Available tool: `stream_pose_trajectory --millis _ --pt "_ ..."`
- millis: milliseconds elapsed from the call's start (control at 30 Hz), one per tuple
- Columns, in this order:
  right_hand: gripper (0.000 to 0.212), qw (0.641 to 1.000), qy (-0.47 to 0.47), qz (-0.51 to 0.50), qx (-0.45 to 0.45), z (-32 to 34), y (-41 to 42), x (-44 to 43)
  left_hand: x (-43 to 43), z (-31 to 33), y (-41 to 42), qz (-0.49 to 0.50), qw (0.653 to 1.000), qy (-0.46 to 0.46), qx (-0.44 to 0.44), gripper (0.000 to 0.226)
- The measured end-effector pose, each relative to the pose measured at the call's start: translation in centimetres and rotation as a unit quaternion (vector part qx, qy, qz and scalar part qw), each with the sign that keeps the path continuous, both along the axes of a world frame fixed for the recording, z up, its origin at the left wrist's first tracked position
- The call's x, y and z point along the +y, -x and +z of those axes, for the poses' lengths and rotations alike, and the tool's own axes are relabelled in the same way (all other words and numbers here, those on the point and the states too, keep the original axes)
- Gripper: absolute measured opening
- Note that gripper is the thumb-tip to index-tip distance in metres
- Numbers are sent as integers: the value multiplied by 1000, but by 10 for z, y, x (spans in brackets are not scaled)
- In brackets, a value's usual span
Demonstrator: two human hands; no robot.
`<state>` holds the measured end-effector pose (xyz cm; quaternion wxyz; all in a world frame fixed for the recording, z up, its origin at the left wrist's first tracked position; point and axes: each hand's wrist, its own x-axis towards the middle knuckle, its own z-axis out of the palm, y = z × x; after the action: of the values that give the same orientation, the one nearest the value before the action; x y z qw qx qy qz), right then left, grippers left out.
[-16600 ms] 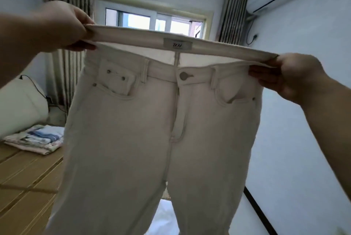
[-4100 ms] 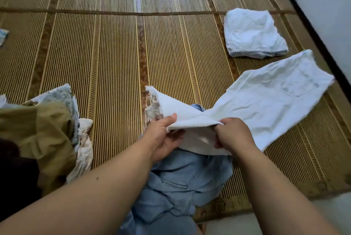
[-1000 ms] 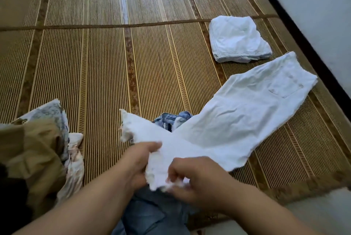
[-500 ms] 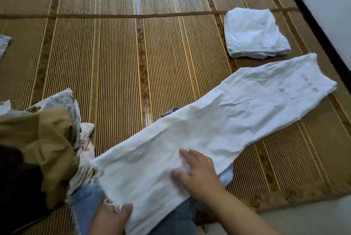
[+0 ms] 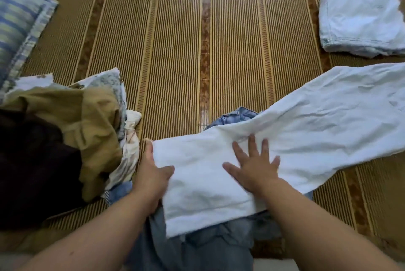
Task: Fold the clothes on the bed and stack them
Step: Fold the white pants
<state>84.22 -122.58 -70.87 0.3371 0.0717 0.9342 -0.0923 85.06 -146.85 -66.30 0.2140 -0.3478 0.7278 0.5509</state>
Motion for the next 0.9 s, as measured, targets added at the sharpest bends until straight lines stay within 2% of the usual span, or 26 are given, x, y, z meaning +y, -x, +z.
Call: stream_pose_trajectory --millis 33,67,100,167,200,233,267,300,333,367,400,467,500,533,600,667,800,867,900 --pt "79 998 5 17 -58 -3 6 -2 -2 1 3 -31 999 10 39 88" --pt "79 997 29 14 -73 -5 12 -2 -6 1 7 -45 996 19 76 85" --pt "78 997 56 -2 -47 -4 15 -3 -9 5 12 -38 993 35 108 79" --pt "74 990 83 -45 103 3 7 -6 -13 8 17 47 988 64 136 62" --pt "71 976 81 -75 188 5 -4 -8 -15 7 16 111 986 62 107 55" --pt "68 965 69 -101 231 6 -16 -9 -14 8 13 170 984 9 43 51" --pt "67 970 63 -109 208 5 -29 -9 -12 8 7 197 977 -74 -36 48" --pt "69 986 54 -95 129 2 -41 -8 -9 7 -3 176 965 -158 -114 42" --pt "71 996 39 -70 28 -3 -50 -6 -7 10 -12 131 955 -208 -167 34" --pt "72 998 34 -51 -30 -7 -53 -4 -7 13 -20 85 952 -225 -191 27" --pt "73 998 47 -45 -26 -8 -53 -2 -8 11 -26 52 958 -210 -188 24" --pt "72 992 80 -44 83 -7 -54 -3 -15 10 -33 25 975 -171 -136 23" --pt "71 990 86 -35 110 -7 -57 -3 -17 12 -35 14 979 -165 -119 23" --pt "71 992 87 -14 91 -7 -59 -2 -19 15 -36 -4 982 -156 -107 24" --pt "76 996 71 38 -27 -2 -59 1 -19 22 -39 -52 985 -130 -102 29" --pt "87 989 116 53 -72 10 -57 0 -17 29 -38 -55 984 -136 -100 30" --pt "111 949 274 158 8 51 -71 -36 -7 46 -25 22 962 -236 -132 25" --pt "104 926 314 152 141 63 -84 -56 3 61 -17 27 945 -297 -138 27" --pt "89 913 346 82 200 68 -86 -63 9 70 -12 21 935 -327 -136 29"
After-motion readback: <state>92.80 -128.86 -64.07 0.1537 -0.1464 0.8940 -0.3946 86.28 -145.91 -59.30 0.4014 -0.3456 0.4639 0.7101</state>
